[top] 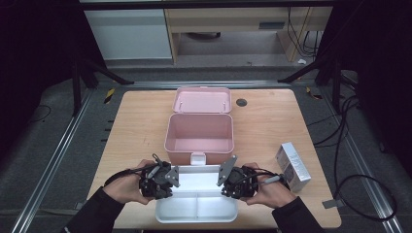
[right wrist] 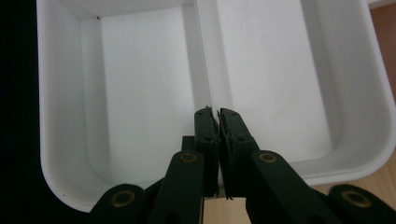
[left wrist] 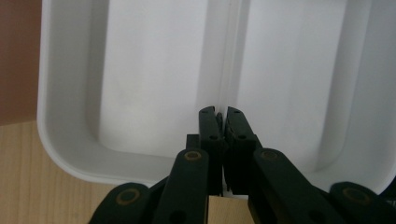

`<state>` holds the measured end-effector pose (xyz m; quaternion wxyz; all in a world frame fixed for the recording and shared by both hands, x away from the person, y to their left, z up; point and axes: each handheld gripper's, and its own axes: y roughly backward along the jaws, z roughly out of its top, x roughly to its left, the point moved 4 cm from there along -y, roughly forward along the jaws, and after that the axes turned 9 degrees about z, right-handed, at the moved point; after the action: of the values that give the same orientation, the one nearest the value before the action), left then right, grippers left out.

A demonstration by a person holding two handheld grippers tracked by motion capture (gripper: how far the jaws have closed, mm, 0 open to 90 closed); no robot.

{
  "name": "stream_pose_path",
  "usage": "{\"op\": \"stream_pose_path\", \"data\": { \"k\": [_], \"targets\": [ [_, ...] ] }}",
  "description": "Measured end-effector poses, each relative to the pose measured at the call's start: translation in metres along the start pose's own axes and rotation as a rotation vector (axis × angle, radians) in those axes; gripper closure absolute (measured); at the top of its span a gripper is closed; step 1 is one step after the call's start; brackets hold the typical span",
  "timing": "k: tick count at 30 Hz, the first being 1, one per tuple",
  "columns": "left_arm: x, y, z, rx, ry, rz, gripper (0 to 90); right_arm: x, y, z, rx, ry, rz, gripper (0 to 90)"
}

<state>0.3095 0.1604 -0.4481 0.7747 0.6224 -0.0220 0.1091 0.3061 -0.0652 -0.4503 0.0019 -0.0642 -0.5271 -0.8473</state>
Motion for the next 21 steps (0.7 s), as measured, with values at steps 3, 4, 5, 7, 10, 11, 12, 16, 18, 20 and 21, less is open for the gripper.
{"op": "stream_pose_path", "data": {
  "k": [3, 4, 5, 7, 10, 11, 12, 16, 18, 20, 21],
  "targets": [
    [0.004, -0.015, -0.001, -0.001, 0.013, -0.004, 86.3, -0.006, -0.011, -0.007, 0.003, -0.02, 0.001, 86.5],
    [0.005, -0.022, -0.001, 0.001, 0.014, -0.009, 86.2, -0.007, -0.014, -0.008, 0.003, -0.021, 0.001, 86.5],
    [0.006, -0.028, -0.002, 0.002, 0.017, -0.013, 86.2, -0.01, -0.019, -0.011, 0.008, -0.028, 0.002, 86.4],
    [0.009, -0.039, -0.002, 0.005, 0.024, -0.022, 86.1, -0.014, -0.027, -0.016, 0.01, -0.044, 0.006, 86.1],
    [0.013, -0.051, -0.004, 0.007, 0.039, -0.029, 85.7, -0.023, -0.039, -0.023, 0.003, -0.059, 0.009, 85.5],
    [0.014, -0.055, -0.005, 0.007, 0.041, -0.028, 85.7, -0.025, -0.042, -0.024, 0.001, -0.06, 0.006, 85.3],
    [0.015, -0.058, -0.005, 0.008, 0.045, -0.03, 85.6, -0.027, -0.045, -0.025, 0.001, -0.069, 0.003, 85.2],
    [0.015, -0.068, -0.006, 0.029, 0.039, -0.033, 85.9, -0.032, -0.055, -0.028, 0.01, -0.077, 0.0, 84.3],
    [0.015, -0.072, -0.005, 0.034, 0.045, -0.029, 85.8, -0.032, -0.057, -0.029, 0.012, -0.085, -0.007, 84.1],
    [0.016, -0.074, -0.005, 0.035, 0.052, -0.028, 85.4, -0.033, -0.058, -0.03, 0.012, -0.087, -0.012, 83.8],
    [0.016, -0.075, -0.006, 0.029, 0.06, -0.029, 85.1, -0.034, -0.059, -0.031, 0.006, -0.089, -0.017, 83.6]
  ]
}}
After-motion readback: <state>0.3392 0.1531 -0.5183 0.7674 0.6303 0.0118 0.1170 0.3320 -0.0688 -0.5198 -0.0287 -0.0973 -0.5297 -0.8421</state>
